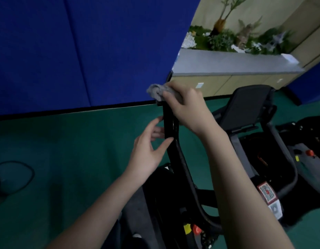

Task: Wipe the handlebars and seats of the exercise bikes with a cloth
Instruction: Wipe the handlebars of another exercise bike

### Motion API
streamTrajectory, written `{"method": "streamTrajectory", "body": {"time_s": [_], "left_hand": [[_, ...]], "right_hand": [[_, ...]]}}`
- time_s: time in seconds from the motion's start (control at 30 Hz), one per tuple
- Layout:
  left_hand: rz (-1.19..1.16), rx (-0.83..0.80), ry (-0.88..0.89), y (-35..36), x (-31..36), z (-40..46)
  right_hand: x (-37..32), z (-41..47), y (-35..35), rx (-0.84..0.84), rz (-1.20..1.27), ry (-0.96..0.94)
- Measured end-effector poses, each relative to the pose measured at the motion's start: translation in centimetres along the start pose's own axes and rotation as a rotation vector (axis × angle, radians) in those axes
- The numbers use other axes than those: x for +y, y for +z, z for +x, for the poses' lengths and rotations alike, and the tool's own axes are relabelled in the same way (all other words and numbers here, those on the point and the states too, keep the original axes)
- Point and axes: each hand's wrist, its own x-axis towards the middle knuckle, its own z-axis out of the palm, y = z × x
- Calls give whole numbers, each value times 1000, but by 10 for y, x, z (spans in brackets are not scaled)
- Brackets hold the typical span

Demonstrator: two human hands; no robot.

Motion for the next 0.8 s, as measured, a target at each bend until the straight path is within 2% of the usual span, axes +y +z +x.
{"method": "streamTrajectory", "body": {"time_s": [0.07, 0.13, 0.2, 0.3, 0.5, 0.7, 0.8], "left_hand": [[-17, 18, -15, 3, -1, -1], [-47, 38, -34, 5, -2, -2], [-86, 55, -58, 5, -2, -3], [-203, 51, -94, 5, -2, -2], [-339, 27, -96, 5, 3, -1], [-367, -21, -123, 0, -2, -4], [-361, -10, -133, -1, -3, -2]], "right_hand": [[4, 1, 1, -9, 178, 115], [9, -9, 8, 86, 339, 208], [14, -28, 22, 210, 442, 247], [16, -41, 34, 278, 517, 281], [22, -37, 36, 221, 595, 377], [20, -41, 36, 150, 699, 486], [16, -37, 37, 166, 706, 486]]}}
